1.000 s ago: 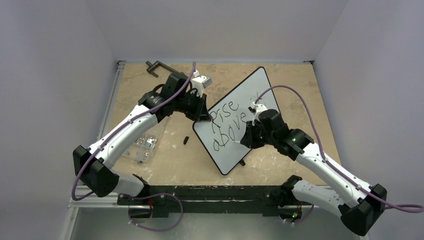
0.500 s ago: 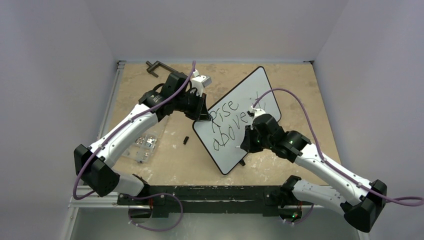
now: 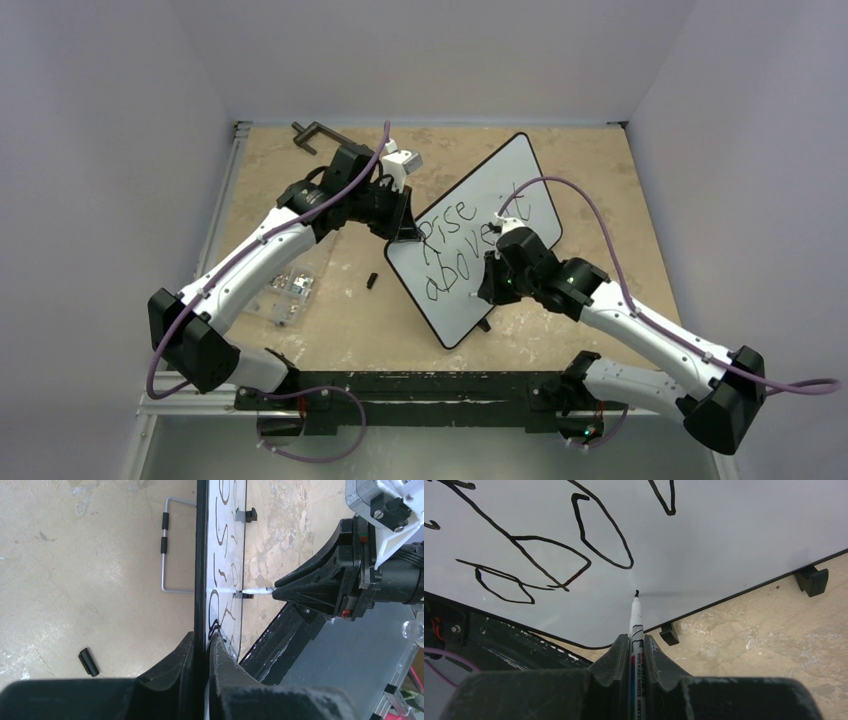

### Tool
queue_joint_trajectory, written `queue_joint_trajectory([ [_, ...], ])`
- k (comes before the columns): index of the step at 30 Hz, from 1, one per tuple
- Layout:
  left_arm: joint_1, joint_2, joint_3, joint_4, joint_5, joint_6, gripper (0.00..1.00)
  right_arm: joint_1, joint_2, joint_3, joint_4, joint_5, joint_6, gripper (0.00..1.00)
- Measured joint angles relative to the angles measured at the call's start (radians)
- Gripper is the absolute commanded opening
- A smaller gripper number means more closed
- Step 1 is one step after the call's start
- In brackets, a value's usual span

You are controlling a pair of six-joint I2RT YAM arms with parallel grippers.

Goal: Write a sentence on the whiteboard

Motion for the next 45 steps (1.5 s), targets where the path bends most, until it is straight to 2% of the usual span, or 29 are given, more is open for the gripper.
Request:
queue_joint_trajectory([
  [18, 0.005, 0.0, 0.0, 0.0, 0.005, 0.001, 0.0, 0.058, 0.05, -0.015, -0.013, -0.006, 0.005, 0.0],
  [34, 0.005, 0.0, 0.0, 0.0, 0.008, 0.0, 0.0, 0.06, 0.095, 0.008, -0.069, 0.149, 0.045, 0.0],
  [45, 0.005, 0.0, 0.0, 0.0, 0.007, 0.0, 0.0, 0.06, 0.093, 0.075, -0.067, 0.175, 0.043, 0.0],
])
